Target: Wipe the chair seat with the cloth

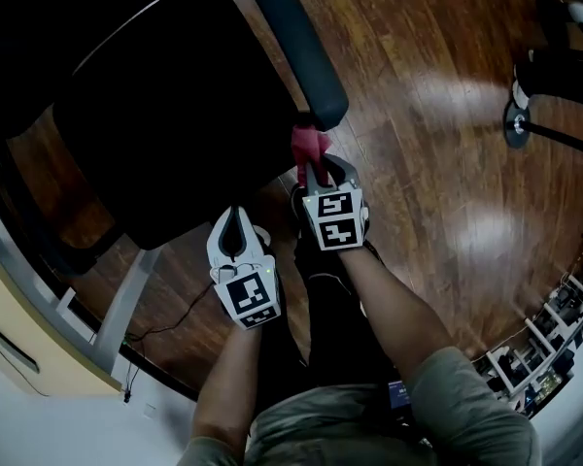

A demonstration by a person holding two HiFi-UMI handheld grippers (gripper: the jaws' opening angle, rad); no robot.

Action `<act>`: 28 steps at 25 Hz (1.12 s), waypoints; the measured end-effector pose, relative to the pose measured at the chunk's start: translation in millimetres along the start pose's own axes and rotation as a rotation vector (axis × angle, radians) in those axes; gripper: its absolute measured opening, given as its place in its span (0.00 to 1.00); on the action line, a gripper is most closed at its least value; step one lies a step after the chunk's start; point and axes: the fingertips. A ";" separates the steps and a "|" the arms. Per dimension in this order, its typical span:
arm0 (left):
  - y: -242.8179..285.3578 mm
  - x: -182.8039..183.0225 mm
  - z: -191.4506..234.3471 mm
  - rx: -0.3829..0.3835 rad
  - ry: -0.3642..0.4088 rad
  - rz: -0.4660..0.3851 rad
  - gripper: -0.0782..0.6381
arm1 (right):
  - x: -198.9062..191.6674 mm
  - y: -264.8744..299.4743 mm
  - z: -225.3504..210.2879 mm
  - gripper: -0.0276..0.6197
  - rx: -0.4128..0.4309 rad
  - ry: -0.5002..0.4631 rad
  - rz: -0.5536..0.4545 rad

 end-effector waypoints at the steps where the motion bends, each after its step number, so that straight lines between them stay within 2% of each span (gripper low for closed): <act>1: 2.5 0.4 -7.2 -0.004 0.010 0.001 0.12 | -2.1 1.3 -2.6 0.15 0.007 0.001 -0.001; 6: 3.4 9.9 -30.6 -0.014 0.051 -0.001 0.12 | -2.5 -0.7 -7.6 0.14 0.039 0.002 -0.007; 10: -17.9 22.8 -29.4 0.007 0.012 0.002 0.12 | 2.9 -28.9 -2.0 0.14 0.070 -0.026 -0.007; 16: -82.6 75.7 -21.0 0.070 -0.048 -0.062 0.12 | 33.9 -105.9 9.9 0.14 0.115 -0.142 -0.055; 22: -155.2 117.8 -21.7 0.093 -0.100 -0.140 0.12 | 48.2 -185.3 25.6 0.15 0.165 -0.264 -0.100; 24: -178.6 123.8 -18.2 0.103 -0.108 -0.163 0.12 | 51.6 -208.8 33.7 0.14 0.182 -0.291 -0.117; 28: -222.3 108.5 -3.2 0.121 -0.167 -0.160 0.12 | 61.3 -254.2 67.4 0.15 0.224 -0.370 -0.154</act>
Point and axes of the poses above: the fingertips, and each gripper's own axes: y forward along the fingers, z to its left, x out of its top, and after that the axes turned 13 degrees about z, right-handed
